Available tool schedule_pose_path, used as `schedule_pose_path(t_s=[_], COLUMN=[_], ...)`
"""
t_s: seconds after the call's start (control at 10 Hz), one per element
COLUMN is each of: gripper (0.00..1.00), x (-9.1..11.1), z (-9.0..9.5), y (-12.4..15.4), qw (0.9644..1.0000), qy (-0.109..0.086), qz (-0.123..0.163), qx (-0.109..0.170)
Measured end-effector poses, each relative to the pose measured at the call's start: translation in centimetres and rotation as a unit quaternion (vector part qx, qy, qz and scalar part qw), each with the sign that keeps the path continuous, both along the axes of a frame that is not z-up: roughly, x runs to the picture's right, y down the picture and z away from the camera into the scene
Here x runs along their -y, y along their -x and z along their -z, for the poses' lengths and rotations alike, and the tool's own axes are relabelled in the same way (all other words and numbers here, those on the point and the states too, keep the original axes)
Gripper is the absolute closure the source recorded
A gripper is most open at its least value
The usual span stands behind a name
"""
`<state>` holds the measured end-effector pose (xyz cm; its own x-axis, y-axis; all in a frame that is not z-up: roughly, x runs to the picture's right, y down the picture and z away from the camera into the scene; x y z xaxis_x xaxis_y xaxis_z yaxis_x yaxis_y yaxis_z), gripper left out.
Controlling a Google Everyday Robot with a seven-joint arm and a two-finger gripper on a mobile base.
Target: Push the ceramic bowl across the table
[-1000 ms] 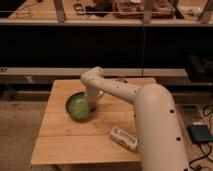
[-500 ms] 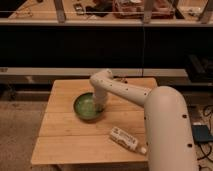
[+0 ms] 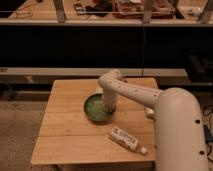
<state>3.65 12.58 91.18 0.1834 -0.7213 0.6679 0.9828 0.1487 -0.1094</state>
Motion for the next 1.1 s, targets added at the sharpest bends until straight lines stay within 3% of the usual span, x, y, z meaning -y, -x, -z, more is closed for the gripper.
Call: schedule_pose_path(t_s=[1.1], gripper=[0.85], x=[-3.3], z=[3.1], y=[-7.7], qw=[0.9978], qy=[0.022], qz=[-0.031], qx=[-0.053])
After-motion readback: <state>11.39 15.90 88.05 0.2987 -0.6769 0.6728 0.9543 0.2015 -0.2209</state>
